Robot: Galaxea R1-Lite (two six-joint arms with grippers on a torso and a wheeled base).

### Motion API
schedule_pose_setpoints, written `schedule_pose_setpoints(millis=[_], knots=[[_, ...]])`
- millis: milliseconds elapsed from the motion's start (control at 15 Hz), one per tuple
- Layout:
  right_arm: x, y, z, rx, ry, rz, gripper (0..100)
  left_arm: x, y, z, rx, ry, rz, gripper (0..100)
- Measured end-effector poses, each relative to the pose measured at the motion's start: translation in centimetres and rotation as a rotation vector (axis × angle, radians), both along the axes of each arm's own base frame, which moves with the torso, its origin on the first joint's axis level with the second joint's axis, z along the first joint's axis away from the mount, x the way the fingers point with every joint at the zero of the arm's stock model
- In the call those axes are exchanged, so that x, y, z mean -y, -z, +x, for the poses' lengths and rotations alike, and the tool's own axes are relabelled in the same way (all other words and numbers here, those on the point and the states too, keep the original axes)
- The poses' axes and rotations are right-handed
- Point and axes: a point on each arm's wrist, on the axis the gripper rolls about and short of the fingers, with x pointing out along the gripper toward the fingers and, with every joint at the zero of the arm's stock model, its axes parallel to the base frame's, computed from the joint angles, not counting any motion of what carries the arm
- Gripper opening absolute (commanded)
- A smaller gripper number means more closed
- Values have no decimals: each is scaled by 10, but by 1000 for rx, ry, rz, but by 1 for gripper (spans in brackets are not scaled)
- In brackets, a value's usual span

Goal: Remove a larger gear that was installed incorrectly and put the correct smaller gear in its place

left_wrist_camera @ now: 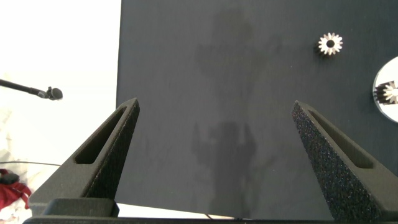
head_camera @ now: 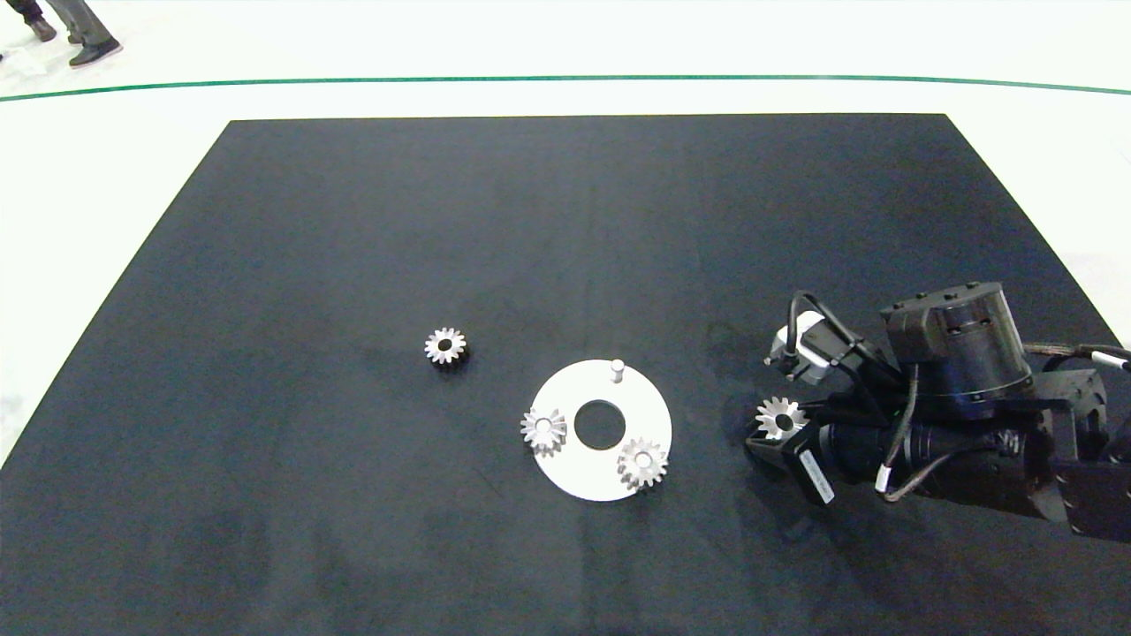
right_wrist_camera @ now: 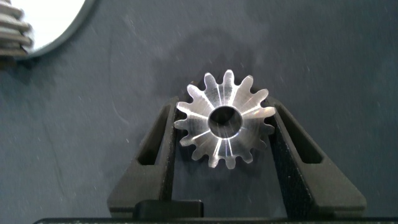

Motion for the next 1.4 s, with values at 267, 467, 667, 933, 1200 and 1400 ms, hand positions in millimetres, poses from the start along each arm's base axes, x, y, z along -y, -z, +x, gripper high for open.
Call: schedule_pose_setpoints(millis=[267, 467, 667, 933, 1200, 1400], knots=[[8, -19, -13, 65, 4, 31, 100, 0, 2, 1, -10, 5, 7, 100], [20, -48, -36, 170, 1, 80, 100, 0, 4, 7, -33, 19, 8, 100], [38, -87, -80, 338, -27, 160, 100, 2, 10, 32, -82, 124, -22, 100], [68, -125, -155, 555, -132, 298, 100, 32, 15, 92, -73, 367, -29, 100], [88, -138, -190, 665, -200, 358, 100, 94, 46, 162, -110, 461, 60, 100], [94, -143, -198, 699, -208, 381, 100, 128, 75, 197, -157, 494, 136, 100]])
